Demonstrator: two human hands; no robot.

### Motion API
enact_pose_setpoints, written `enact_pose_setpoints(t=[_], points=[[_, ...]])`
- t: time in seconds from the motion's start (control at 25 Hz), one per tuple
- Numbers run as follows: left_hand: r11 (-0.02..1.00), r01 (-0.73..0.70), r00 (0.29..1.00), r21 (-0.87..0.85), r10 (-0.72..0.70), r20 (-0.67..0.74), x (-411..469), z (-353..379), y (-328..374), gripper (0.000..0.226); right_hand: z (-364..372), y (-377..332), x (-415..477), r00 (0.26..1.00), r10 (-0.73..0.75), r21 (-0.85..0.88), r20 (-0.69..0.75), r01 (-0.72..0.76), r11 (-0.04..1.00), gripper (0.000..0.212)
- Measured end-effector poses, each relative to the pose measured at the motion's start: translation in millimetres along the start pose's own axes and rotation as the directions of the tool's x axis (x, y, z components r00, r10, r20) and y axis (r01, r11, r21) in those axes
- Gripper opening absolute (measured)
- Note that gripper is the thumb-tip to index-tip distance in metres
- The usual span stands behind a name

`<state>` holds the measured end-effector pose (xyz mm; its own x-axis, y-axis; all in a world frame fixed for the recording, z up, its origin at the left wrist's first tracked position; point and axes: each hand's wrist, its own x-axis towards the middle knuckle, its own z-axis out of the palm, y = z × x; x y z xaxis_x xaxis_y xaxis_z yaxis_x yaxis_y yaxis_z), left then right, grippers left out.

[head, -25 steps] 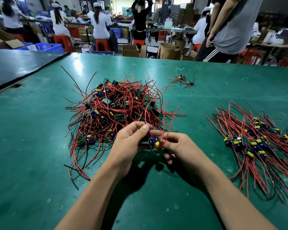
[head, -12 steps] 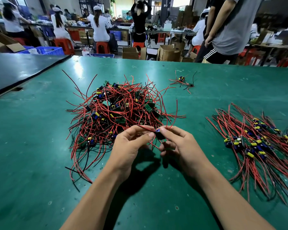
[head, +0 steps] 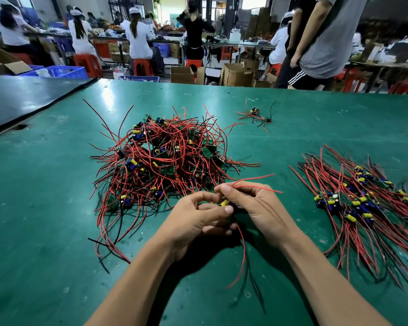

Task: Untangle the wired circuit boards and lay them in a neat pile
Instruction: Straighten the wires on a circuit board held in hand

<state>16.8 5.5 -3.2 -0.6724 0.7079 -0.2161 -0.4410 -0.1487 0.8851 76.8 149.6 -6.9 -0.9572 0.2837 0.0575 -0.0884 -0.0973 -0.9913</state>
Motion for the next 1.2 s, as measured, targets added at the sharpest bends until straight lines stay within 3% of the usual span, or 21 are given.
enact_pose_setpoints(t=[0.12,0.2,0.36,0.56,0.68,0.8,0.96,1.04,1.2], points=[[0.997,-0.035,0.999,0.074,0.032,0.04,1.3,-2.1,0.5,0.037,-1.4,-4.3,0.9,0.996,-0.001,-0.04,-0.089,-0.003,0.999,0.031],[0.991,-0.05,0.995,0.125,0.039,0.089,0.8,-3.1,1.5,0.026,-1.7,-4.7,0.9,0.989,0.051,0.028,-0.139,-0.047,0.998,0.031],[0.979,-0.067,0.992,0.192,0.045,0.117,0.6,-2.0,-0.3,0.022,-0.4,0.8,1.0,0.982,0.131,0.044,-0.136,-0.126,0.991,0.036],[0.9,-0.149,0.987,0.411,0.108,0.121,2.7,3.4,-6.6,0.021,0.3,3.9,2.5,0.983,0.043,-0.208,-0.179,-0.081,0.975,0.031],[0.904,-0.181,0.983,0.387,0.16,0.086,2.9,6.7,-10.8,0.008,2.2,3.2,2.1,0.986,0.12,-0.079,-0.116,-0.13,0.988,0.033],[0.904,-0.208,0.973,0.373,0.231,-0.016,5.7,8.7,-17.6,0.016,5.9,0.6,-0.8,0.983,0.18,0.01,-0.044,-0.18,0.984,0.034],[0.852,-0.307,0.919,0.424,0.382,-0.101,6.4,10.1,-19.6,0.023,0.9,0.4,-0.5,0.993,0.112,-0.148,0.02,-0.108,0.983,0.022],[0.85,-0.297,0.918,0.434,0.38,-0.116,5.9,11.1,-19.6,0.023,-1.4,2.8,0.5,0.995,0.101,-0.154,0.006,-0.098,0.983,0.02],[0.86,-0.208,0.961,0.467,0.269,-0.068,5.8,6.2,-16.8,0.022,-5.3,6.5,5.9,0.975,0.167,0.091,-0.15,-0.154,0.984,0.02]])
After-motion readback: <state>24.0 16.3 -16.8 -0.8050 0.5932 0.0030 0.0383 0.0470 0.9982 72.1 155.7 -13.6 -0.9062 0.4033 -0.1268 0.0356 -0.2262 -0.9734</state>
